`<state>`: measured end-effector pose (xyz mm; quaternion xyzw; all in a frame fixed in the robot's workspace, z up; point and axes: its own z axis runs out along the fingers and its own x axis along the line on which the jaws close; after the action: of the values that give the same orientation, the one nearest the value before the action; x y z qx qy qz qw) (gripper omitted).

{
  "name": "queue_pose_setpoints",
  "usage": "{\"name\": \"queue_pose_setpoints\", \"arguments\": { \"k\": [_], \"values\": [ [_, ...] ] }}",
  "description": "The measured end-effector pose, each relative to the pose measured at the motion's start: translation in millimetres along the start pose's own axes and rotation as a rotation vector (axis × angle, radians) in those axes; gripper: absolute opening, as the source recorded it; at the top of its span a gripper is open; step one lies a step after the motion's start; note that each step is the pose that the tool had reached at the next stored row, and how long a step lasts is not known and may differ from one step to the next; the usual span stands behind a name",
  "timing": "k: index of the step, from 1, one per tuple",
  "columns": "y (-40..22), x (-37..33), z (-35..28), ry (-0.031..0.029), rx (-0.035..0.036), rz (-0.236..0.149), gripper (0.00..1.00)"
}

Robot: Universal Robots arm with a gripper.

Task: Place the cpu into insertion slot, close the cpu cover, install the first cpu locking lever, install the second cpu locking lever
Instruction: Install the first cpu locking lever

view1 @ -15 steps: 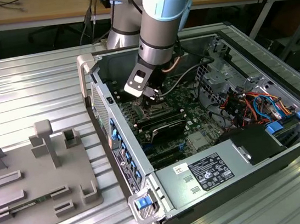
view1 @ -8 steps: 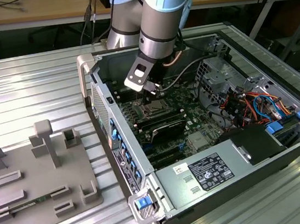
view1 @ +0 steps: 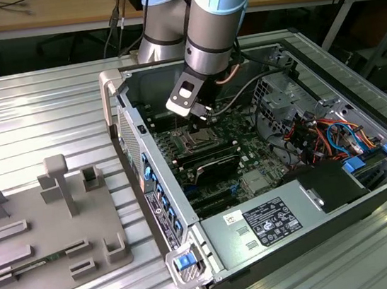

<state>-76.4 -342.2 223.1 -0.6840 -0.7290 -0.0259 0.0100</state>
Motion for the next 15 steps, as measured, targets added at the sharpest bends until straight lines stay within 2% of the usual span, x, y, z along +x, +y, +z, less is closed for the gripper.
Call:
{"name": "queue_pose_setpoints", "arguments": {
  "k": [8, 15],
  "values": [
    [1.2, 0.0, 0.0, 0.0001, -0.0002, 0.0, 0.11],
    [-3.4, 0.5, -3.9, 0.0, 0.0, -0.001, 0.11]
  ]
}}
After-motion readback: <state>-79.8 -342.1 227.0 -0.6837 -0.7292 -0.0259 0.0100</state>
